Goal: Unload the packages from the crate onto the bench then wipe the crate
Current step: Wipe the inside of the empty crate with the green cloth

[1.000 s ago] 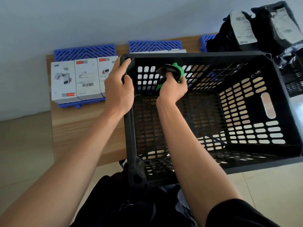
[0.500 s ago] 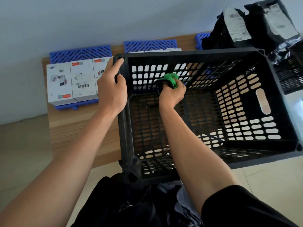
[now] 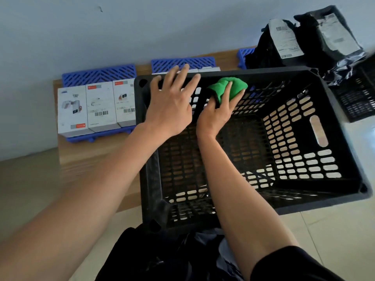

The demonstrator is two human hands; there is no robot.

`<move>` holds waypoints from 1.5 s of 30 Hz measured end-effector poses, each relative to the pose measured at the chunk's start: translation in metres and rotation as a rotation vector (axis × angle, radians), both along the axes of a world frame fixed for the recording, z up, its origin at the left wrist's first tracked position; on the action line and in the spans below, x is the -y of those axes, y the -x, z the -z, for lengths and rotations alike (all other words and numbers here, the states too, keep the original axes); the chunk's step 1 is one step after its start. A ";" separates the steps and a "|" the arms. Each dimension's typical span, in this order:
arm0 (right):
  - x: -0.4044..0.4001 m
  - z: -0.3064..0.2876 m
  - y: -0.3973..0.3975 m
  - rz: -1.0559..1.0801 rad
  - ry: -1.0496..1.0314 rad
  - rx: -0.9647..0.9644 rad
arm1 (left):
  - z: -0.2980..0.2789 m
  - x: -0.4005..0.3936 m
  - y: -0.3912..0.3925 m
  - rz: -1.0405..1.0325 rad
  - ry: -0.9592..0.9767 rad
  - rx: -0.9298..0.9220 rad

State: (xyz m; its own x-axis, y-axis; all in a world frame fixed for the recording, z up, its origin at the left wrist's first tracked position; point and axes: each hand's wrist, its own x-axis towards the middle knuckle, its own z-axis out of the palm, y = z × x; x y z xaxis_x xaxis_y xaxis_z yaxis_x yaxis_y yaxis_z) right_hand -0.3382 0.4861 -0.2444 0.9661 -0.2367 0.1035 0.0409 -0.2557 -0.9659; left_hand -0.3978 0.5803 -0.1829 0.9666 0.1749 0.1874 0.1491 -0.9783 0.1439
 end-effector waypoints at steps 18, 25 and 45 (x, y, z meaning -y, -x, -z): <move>-0.017 0.031 -0.027 0.273 -0.255 -0.231 | 0.026 0.006 -0.018 0.005 -0.009 0.073; -0.025 0.074 -0.032 0.351 -0.195 -0.478 | 0.028 0.006 -0.017 0.005 0.016 0.078; 0.038 0.004 -0.047 0.250 -0.157 -0.133 | 0.025 0.006 -0.016 0.014 0.048 0.069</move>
